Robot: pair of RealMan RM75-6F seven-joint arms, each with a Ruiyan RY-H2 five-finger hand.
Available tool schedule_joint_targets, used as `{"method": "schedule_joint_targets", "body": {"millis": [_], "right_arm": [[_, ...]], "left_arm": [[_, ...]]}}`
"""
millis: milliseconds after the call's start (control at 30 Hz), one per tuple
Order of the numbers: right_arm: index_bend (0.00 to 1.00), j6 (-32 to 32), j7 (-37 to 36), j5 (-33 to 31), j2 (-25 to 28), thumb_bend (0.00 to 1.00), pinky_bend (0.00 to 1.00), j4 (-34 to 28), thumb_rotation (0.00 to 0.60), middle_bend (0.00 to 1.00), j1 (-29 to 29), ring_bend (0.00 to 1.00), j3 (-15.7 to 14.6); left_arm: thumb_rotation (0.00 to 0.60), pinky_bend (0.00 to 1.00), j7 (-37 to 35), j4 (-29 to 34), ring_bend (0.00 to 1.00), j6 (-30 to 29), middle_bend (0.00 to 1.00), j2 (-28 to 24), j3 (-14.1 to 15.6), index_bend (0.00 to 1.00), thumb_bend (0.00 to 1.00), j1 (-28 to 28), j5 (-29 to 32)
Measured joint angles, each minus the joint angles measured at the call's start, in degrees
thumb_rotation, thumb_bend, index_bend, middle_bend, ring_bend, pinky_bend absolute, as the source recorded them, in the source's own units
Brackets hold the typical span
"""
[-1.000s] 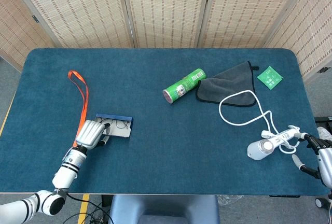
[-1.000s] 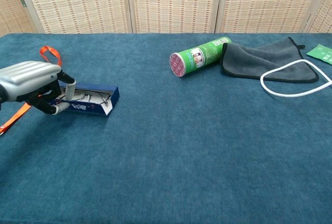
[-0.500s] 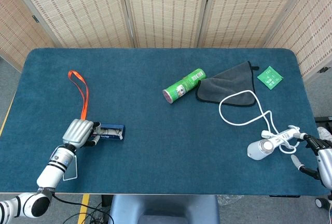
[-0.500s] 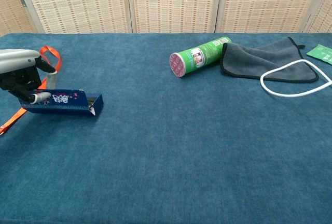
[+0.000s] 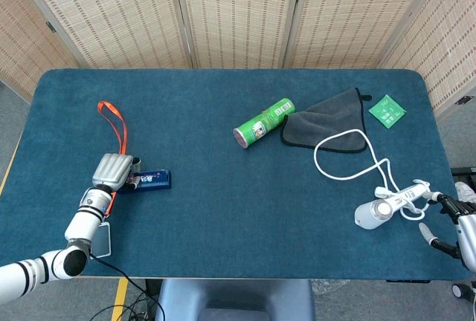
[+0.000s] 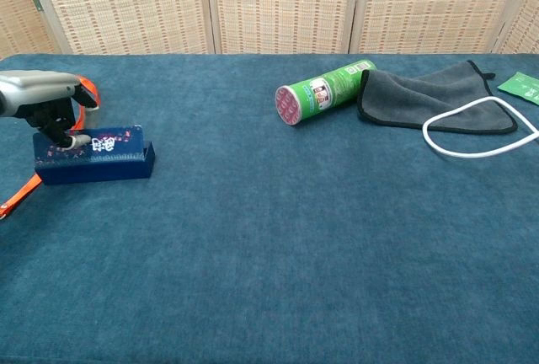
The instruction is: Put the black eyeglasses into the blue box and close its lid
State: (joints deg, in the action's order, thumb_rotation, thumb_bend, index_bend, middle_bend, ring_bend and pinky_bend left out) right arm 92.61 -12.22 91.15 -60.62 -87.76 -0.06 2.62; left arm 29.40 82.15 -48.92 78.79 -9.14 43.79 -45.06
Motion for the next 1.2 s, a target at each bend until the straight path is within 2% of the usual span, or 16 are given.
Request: {"method": "schedule_joint_targets", "body": {"millis": [167,333,400,533,800,933,1067,1200], "right_arm": [[0.29,0.2,0.0,0.2,0.0,0.28,0.45,0.0,0.6,0.4,0.0,0.51,0.0],[0.29,0.3,-0.1,0.1,0.0,0.28,0.45,0.1,0.6,0.4,-0.1,0.51,0.0],[0.29,0.4,-0.1,0.0,0.1,0.28,0.45,0.1,0.6,0.4,-0.2,0.51,0.1],[0.29,0.5,-0.2,0.0,0.1,0.28,0.45,0.2,0.6,0.4,-0.2,0.51,0.1],[0.29,0.5,-0.4,-0.1,-0.1,0.28,0.45,0.5,0.6,0.4,-0.3,0.51,0.2],[0.29,0.5,-0.5,-0.1,-0.1,0.29,0.45,0.6,0.6,0.4,-0.3,0.51,0.2],[0.29,0.5,-0.5,-0.3,-0.1,0.28,0.45,0.6,0.6,0.4,-0.4,0.51,0.2],[0.29,0.6,-0.5,-0.3,-0.1,0.28,0.45,0.6,0.6,0.4,-0.5,0.51,0.2]], "left_arm": [[0.6,1.0,4.3,-3.5,0.95,1.0,0.93,1.8,1.1,0.41,0.52,2.2,3.8],[0.6,0.99,9.0,-6.1,0.92,0.0,0.9,3.3,2.5,0.16,0.5,3.6,7.2],[0.6,0.99,11.4,-5.9,0.92,-0.9,0.9,3.2,3.0,0.12,0.48,4.0,9.1],[0.6,0.98,13.2,-2.8,0.92,-2.1,0.9,1.7,2.8,0.12,0.47,4.2,11.6],[0.6,0.98,7.0,9.7,0.92,-0.2,0.9,-5.9,2.6,0.16,0.47,3.3,11.3],[0.6,0.99,5.5,9.7,0.92,2.0,0.9,-5.5,3.7,0.17,0.47,3.5,11.6],[0.6,0.99,5.8,7.0,0.92,2.9,0.9,-3.0,5.2,0.17,0.47,4.5,12.9],[0.6,0.99,5.9,4.1,0.93,1.6,0.9,0.0,5.9,0.29,0.45,5.0,13.1]]}}
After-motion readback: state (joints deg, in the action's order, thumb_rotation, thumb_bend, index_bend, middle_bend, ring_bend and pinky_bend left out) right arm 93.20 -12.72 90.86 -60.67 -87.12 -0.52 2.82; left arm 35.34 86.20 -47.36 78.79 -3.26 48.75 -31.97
